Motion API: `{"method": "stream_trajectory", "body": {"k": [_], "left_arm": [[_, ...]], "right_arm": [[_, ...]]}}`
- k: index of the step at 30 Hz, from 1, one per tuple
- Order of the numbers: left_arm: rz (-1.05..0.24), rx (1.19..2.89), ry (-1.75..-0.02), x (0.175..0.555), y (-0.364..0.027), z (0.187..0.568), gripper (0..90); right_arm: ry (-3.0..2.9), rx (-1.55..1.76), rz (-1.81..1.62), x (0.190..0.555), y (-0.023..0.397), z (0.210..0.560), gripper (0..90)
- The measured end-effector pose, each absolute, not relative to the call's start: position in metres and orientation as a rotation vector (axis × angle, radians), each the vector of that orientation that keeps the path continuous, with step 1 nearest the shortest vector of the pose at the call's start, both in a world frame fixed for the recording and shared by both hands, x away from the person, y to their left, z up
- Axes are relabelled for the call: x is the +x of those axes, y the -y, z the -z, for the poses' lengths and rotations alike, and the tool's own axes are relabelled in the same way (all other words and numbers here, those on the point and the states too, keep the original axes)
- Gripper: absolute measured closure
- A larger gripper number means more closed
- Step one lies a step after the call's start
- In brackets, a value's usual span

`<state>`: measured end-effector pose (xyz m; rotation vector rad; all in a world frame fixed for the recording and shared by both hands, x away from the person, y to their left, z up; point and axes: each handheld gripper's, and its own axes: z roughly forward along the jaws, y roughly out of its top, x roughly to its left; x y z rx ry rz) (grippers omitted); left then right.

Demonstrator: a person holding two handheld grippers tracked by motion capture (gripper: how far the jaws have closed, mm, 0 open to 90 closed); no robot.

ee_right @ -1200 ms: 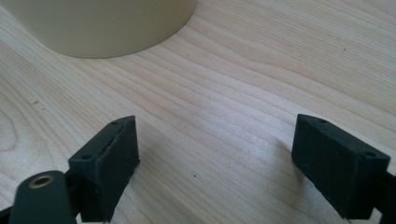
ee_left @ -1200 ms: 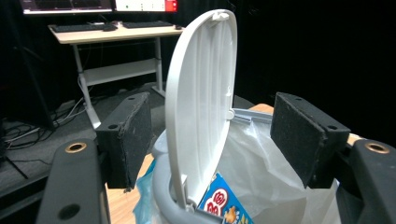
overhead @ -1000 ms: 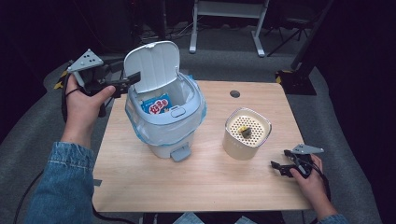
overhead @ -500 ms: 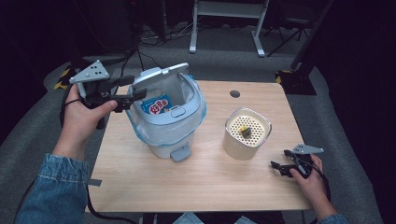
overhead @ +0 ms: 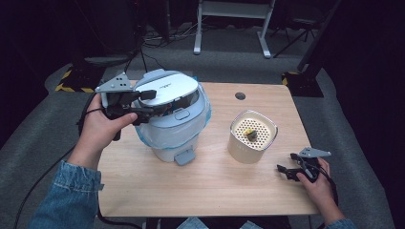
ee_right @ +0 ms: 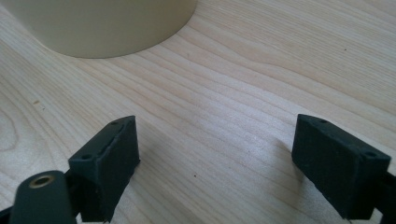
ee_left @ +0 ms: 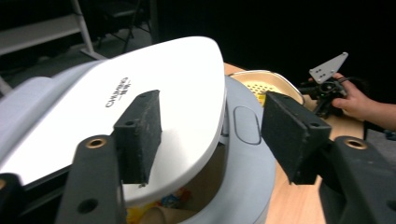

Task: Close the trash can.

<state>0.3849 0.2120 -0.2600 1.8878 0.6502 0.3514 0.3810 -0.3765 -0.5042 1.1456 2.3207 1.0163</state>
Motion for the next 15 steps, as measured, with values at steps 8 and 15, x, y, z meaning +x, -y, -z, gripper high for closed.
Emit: {"method": "stream_trajectory", "body": {"k": [8, 15], "left_arm": [[-0.325, 1.939, -0.689, 0.395, -0.197, 0.265, 54.4], [-0.364, 1.992, -0.722, 0.401, -0.188, 0.27, 58.9]], "right_arm": [[-2.32, 1.146, -1.016, 0.381, 0.376, 0.504, 15.0], [-2.32, 1.146, -1.016, 0.381, 0.377, 0.504, 15.0]]}}
